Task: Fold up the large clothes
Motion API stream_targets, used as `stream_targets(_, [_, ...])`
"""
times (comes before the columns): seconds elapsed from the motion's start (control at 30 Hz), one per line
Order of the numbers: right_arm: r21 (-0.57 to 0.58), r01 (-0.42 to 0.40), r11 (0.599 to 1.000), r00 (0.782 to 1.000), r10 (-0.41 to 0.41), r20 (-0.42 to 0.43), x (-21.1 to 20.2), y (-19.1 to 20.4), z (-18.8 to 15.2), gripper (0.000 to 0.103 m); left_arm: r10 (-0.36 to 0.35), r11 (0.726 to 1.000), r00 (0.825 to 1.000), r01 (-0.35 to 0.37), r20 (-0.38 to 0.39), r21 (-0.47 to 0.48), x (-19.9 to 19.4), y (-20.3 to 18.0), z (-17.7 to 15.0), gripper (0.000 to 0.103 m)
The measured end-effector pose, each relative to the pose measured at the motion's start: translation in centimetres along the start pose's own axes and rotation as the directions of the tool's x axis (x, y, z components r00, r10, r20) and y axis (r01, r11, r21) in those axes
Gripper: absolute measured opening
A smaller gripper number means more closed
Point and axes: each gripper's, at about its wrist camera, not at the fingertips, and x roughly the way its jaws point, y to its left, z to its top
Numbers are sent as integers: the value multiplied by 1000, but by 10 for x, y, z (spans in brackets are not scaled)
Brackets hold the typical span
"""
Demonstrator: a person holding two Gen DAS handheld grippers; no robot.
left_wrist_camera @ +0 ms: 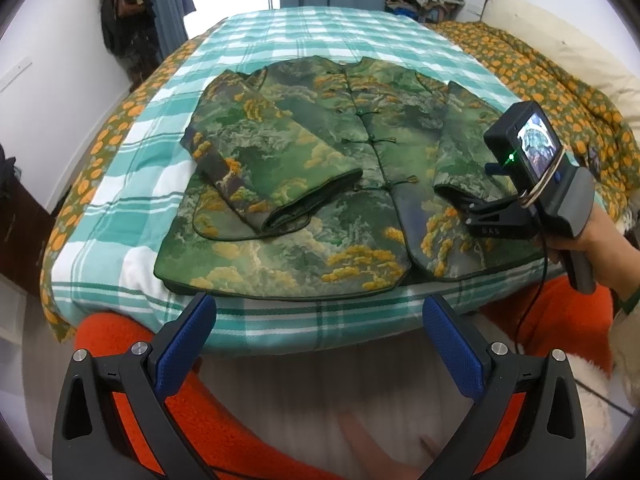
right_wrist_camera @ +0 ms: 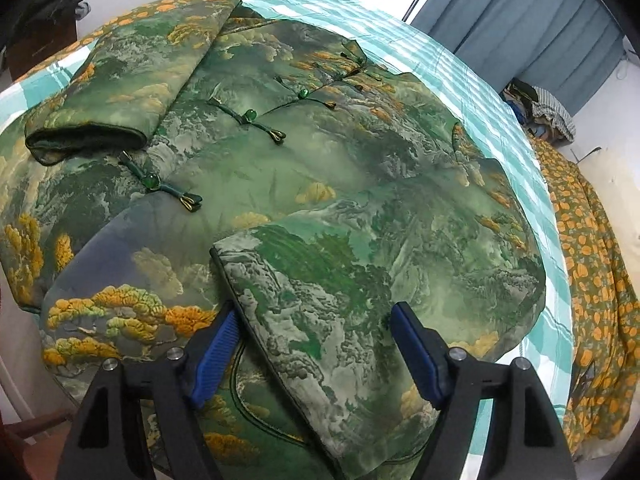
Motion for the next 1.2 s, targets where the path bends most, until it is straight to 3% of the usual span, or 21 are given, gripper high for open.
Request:
stream_targets(0.4, [1,-14,1000,1000,14,-3,8,-1,1,77,10,1000,1000,-10,-21,10,8,0,1,102])
stream_targets(0.43, [10,-30,1000,1000,30,-2,8,-3,0,72,14,1000,1000,-14,-22,14,9,0,1,102])
stream_targets(0.5, [39,-93,995,996,93,1,6,-7,1,28,35,999,999,-35,-20,32,12,2,4,102])
stream_targets(0.57, [65,-70,995,997,68,32,-8,-17,4,11,67,996,998,-67,-8,56,15,6,8,102])
stream_targets(0.67, [171,-94,981,990,75,116,-47,-57,4,11,98,987,995,-100,19,128,22,15,19,102])
stream_targets(0.73, [253,-56,966,983,10,181,-81,-102,0,11,88,977,995,-93,35,194,29,22,28,102])
stream_targets(0.83, [399,16,917,967,-115,227,-120,-180,-16,11,47,948,998,-55,33,315,46,27,45,102])
stream_targets(0.93, [514,98,852,955,-226,192,-131,-250,-35,11,26,909,1000,-30,17,416,66,26,63,102])
stream_targets(1.07, [636,230,737,933,-352,71,-111,-330,-76,11,-6,857,1000,17,-24,516,97,20,85,102])
stream_targets(1.2, [700,307,644,933,-348,-89,-58,-372,-120,15,20,781,999,1,-27,624,125,9,93,102])
